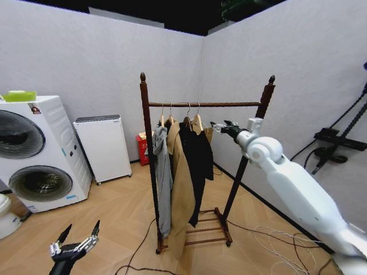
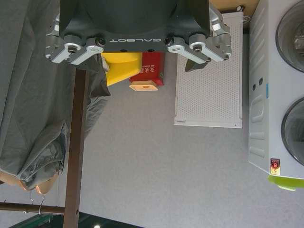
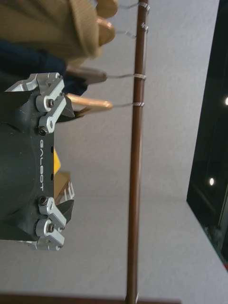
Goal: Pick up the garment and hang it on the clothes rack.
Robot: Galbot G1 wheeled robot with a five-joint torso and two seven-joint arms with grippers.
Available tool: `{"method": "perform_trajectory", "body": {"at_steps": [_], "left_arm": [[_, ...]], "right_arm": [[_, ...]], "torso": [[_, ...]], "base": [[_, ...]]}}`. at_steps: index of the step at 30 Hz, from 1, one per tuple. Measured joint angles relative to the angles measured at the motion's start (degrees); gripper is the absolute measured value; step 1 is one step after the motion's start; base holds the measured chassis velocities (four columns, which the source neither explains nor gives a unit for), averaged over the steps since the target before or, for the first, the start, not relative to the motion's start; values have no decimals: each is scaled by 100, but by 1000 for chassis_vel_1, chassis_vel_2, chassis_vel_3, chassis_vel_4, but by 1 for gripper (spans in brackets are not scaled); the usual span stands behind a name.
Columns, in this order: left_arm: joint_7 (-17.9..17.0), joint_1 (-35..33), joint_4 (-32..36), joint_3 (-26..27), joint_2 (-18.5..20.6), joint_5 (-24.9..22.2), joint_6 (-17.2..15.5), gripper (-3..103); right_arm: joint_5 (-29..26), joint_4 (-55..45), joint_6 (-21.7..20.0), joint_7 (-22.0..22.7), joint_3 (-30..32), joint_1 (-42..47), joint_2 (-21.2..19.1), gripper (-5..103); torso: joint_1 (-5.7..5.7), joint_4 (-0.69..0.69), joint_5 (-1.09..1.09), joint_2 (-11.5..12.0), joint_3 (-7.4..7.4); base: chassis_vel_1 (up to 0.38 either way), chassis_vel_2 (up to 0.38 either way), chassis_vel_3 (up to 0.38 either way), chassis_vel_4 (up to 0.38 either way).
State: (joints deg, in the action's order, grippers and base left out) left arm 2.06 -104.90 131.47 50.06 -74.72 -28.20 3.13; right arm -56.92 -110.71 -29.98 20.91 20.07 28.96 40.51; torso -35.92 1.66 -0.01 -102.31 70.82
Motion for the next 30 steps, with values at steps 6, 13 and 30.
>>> {"method": "perform_trajectory", "body": {"at_steps": [6, 13, 30], "left_arm": [[0, 0, 1, 0, 0, 0, 0, 100], [1, 0, 0, 0, -1, 0, 0, 100], [2, 0, 0, 0, -1, 0, 0, 100]], "right_arm": [[936, -1335, 96, -330, 2213, 3001, 673, 100], [2540, -1980, 907, -1217, 3489, 5477, 2332, 100], [4201, -1984, 2512, -1615, 3740, 6627, 3950, 100]], "torso": [[0, -1, -3, 0, 0], [1, 2, 2, -1, -1], [-2, -1, 2, 1, 1]], "base": [[0, 0, 0, 0], [0, 0, 0, 0], [-9, -14, -16, -8]]}}
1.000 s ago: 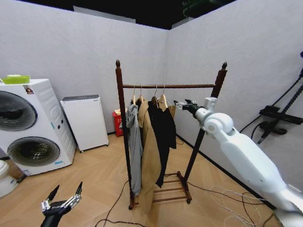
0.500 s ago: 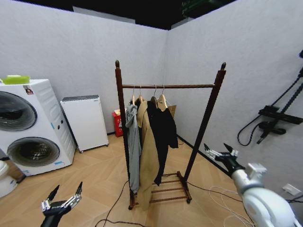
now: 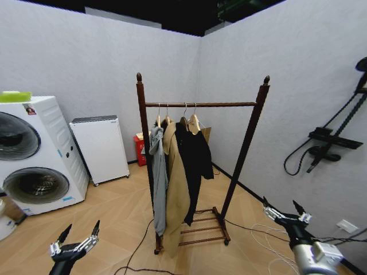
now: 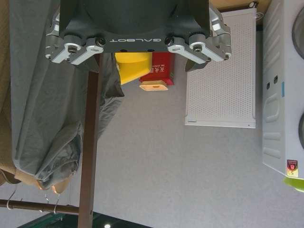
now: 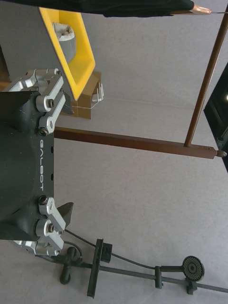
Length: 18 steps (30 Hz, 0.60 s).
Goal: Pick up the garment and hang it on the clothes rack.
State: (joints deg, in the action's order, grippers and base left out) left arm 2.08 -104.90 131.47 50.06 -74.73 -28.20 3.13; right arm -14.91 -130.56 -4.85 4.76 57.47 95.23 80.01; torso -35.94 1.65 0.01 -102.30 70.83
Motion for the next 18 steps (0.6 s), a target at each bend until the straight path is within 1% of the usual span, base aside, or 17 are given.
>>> {"method": "perform_trajectory", "body": {"at_steps": [1, 4, 10, 18], "left_arm": [[0, 0, 0, 0, 0, 0, 0, 100], [0, 0, 0, 0, 0, 0, 0, 100], [0, 0, 0, 0, 0, 0, 0, 100], [0, 0, 0, 0, 0, 0, 0, 100]], "right_arm": [[0, 0, 0, 0, 0, 0, 0, 100], [81, 27, 178, -19, -62, 73, 86, 100], [74, 72, 246, -19, -78, 36, 71, 100], [67, 112, 338, -19, -122, -2, 11, 100]], "torso": [[0, 0, 0, 0, 0], [1, 1, -1, 0, 0], [1, 0, -1, -1, 0], [0, 0, -2, 1, 0]], "base": [[-51, -72, -70, -37], [-52, -108, -92, -44], [-59, -116, -104, -51], [-85, -133, -149, -89]]}}
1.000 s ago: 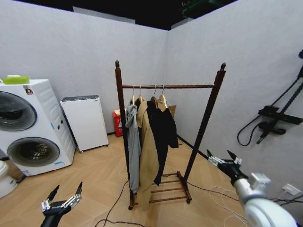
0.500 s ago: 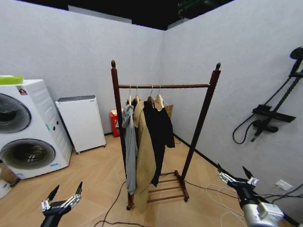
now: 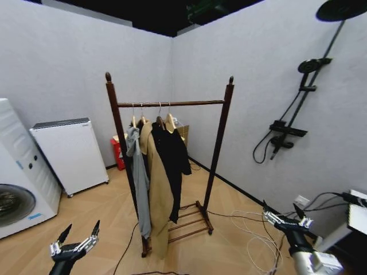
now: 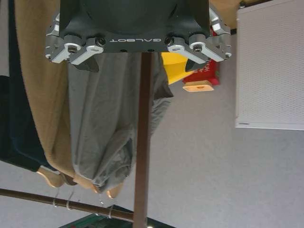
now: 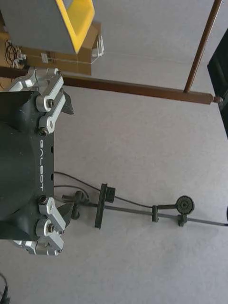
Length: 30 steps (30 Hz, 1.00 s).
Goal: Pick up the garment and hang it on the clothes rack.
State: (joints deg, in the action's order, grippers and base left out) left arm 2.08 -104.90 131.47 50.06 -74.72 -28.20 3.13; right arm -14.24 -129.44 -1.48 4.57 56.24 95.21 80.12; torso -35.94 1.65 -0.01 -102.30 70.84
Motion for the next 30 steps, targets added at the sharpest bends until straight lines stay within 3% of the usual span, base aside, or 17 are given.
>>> {"method": "perform_trajectory", "body": {"at_steps": [30], "left_arm": [[1, 0, 0, 0, 0, 0, 0, 100]], "right_arm": [[98, 35, 216, 6, -138, 6, -18, 100]], "torso": [[0, 1, 0, -1, 0]], "base": [[-97, -158, -159, -89]]}}
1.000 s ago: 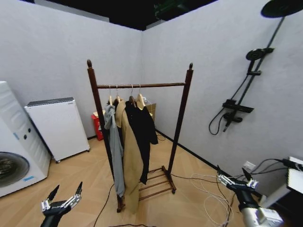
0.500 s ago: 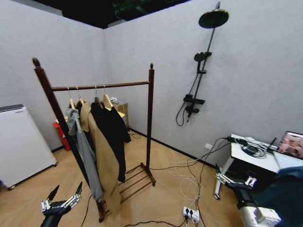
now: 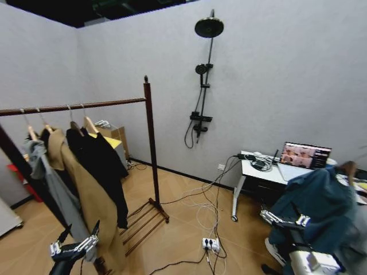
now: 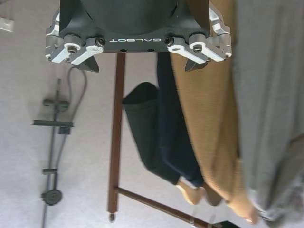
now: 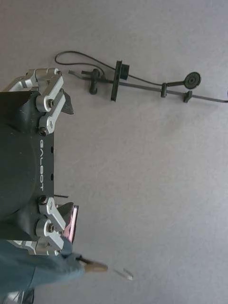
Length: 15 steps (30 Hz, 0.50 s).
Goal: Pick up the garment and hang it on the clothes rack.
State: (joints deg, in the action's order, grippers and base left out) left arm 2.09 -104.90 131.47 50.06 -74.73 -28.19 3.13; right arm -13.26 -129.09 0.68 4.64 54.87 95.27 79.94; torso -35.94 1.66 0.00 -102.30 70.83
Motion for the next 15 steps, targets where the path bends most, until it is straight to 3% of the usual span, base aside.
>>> {"method": "perform_trajectory", "body": {"at_steps": [15], "left_arm": [[-1, 1, 0, 0, 0, 0, 0, 100]], "right_arm": [[126, 33, -5, 9, -121, -42, 56, 100]], "torso": [[0, -1, 3, 0, 0]], "base": [[-82, -168, -169, -82]]}}
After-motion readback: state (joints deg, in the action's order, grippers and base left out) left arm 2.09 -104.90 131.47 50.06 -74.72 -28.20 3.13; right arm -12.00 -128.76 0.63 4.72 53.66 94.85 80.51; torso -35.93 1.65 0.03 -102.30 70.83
